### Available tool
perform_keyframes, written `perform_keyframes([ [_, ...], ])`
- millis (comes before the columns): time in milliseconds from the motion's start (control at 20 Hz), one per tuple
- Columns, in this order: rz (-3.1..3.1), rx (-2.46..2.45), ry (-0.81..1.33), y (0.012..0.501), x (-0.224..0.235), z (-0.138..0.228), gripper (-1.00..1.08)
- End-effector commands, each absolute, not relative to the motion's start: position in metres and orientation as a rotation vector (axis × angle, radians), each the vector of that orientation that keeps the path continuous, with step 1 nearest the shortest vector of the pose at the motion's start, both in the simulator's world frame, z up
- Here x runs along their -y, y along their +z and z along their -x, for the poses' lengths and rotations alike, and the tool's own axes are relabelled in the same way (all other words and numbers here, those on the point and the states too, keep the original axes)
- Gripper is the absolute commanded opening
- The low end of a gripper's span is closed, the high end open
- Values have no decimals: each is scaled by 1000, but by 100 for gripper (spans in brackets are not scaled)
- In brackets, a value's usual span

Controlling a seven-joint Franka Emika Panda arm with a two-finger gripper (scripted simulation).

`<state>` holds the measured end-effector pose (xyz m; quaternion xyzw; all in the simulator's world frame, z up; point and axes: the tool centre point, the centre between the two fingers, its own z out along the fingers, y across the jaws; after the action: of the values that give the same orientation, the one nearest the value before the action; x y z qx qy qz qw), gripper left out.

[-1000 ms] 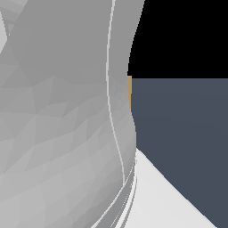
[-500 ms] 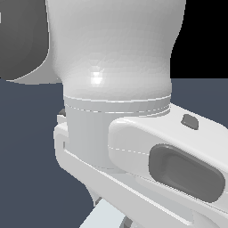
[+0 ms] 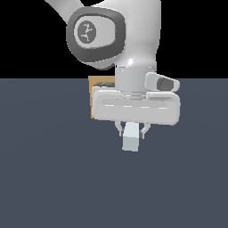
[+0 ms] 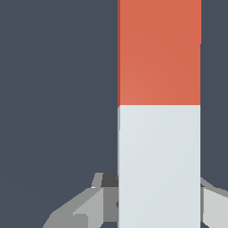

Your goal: Insert the peg into the horizontal hole in a box.

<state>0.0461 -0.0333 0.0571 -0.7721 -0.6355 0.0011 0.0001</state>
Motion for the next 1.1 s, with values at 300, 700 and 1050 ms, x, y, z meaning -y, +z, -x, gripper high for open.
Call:
perform_keyframes([
  [300, 2141, 2300, 0, 76, -76, -37, -100],
  [700, 2097, 2339, 0, 79, -91, -32, -100],
  [1050, 2098, 2341, -2, 80, -90, -33, -100],
])
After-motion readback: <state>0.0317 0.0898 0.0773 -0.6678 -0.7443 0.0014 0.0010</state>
